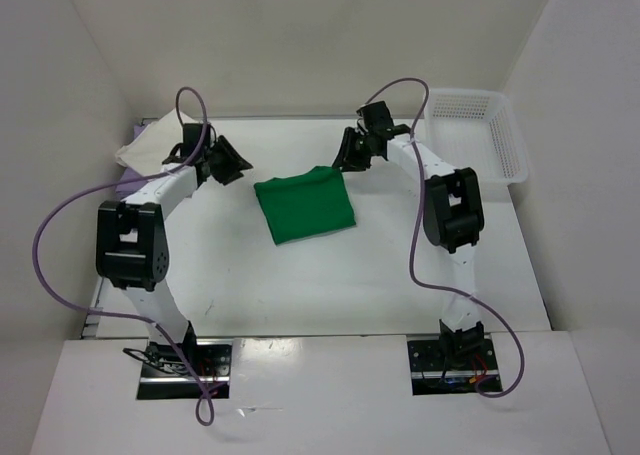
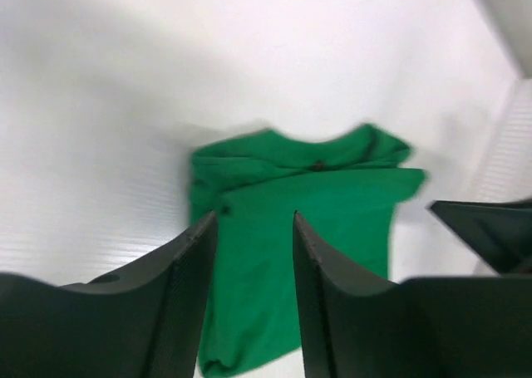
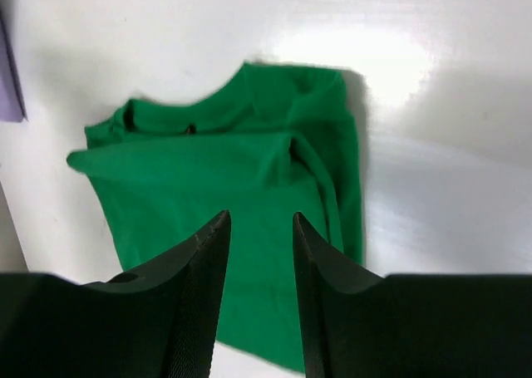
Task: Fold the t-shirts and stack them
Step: Fold the long partially folded tshirt into a neat square
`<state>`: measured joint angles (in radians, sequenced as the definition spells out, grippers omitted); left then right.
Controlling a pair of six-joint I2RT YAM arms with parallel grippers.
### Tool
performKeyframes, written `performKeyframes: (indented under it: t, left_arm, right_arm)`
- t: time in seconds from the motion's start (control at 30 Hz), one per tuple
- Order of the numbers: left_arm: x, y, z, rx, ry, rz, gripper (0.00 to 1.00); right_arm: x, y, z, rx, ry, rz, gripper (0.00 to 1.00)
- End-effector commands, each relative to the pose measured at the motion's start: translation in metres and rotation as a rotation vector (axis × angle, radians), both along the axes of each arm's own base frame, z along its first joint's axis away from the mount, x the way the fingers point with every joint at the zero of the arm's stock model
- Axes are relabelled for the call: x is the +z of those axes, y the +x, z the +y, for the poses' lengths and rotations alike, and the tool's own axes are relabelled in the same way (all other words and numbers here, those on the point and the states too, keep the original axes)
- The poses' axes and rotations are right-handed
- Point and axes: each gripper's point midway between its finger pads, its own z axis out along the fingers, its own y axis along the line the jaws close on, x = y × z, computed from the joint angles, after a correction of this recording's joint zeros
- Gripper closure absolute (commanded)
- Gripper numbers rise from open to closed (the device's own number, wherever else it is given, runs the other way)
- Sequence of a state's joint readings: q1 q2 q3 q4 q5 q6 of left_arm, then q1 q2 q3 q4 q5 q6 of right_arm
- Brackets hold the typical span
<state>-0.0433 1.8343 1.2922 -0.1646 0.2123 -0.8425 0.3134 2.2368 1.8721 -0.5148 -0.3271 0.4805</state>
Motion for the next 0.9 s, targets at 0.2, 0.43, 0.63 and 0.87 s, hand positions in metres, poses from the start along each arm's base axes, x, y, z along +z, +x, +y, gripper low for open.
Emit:
performKeyframes:
  t: [0.2,0.43,0.63,0.87]
  left_arm:
    - [0.01,-0.063,-0.137,-0.284,-0.155,-0.053,0.57]
    - [-0.039,-0.098,-0.141,-0.309,-0.136,0.049,0.6]
    - [-0.049,-0.117,-0.134,-0.306,-0.128,0.093,0.57]
    - [-0.023,-0.137,-0.113,-0.294,-0.078,0.04,0.43]
  right_arm:
    - [0.029,-0.033,0.021,0.092,0.064,-0.051,1.0]
    - [-0.009,-0.028,0.051,0.161,0.11,0.029,1.0]
    - [-0.022,0.004,0.068,0.156,0.145,0.027,1.0]
    - [-0.056,0.003,0.072,0.154,0.16,0.087,1.0]
